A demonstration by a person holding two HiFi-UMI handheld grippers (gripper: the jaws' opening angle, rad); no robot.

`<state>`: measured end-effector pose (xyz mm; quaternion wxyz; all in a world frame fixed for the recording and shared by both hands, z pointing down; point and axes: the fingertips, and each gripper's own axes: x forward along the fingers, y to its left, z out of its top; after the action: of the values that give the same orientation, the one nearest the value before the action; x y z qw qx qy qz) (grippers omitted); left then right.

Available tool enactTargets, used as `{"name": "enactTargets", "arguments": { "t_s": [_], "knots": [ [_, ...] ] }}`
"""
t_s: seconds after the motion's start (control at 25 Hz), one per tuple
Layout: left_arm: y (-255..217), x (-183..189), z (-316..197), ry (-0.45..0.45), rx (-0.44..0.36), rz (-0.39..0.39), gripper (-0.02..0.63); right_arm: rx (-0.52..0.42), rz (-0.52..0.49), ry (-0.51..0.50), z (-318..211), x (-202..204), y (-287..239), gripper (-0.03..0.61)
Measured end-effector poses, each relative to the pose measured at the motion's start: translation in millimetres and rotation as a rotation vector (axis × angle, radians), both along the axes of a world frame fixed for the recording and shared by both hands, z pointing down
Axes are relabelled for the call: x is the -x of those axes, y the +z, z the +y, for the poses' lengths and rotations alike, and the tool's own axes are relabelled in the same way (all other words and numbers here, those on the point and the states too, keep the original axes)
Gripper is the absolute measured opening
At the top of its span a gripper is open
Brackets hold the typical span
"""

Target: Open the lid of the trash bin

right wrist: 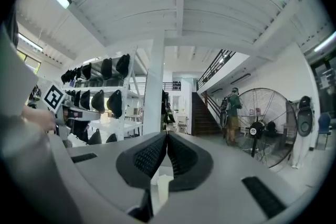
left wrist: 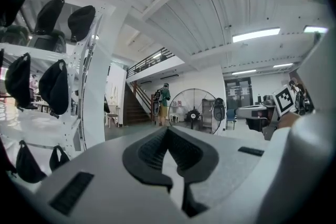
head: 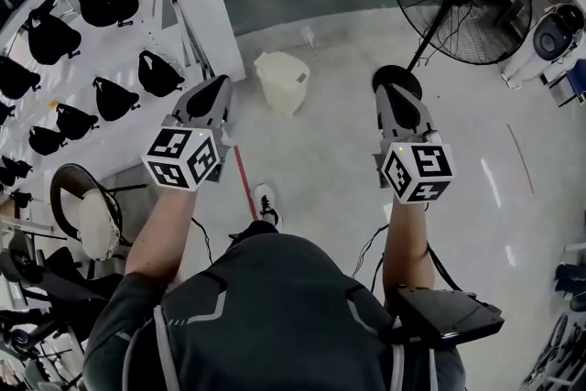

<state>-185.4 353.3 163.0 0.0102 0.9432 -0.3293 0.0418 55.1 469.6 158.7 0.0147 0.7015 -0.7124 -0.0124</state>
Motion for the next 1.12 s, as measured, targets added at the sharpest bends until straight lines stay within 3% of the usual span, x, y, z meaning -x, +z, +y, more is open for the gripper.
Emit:
{"name": "enactTargets", "arguments": {
  "t_s": [0.36,0.76,1.12],
  "knots": [
    [-2,-14,-99,0.024,0.010,0.076,0.006,-0.042,0.032,-0.022,-85,1,-25,0.028],
    [0,-6,-217,0.022,0.010,0.074,0.006,0.023,0.023,-0.033,-204,7,-15,0.028],
    [7,12,-290,0.058,0.002,0.087,0.007,0.088,0.082,-0.039,-296,32,-15,0.026]
  ]
}}
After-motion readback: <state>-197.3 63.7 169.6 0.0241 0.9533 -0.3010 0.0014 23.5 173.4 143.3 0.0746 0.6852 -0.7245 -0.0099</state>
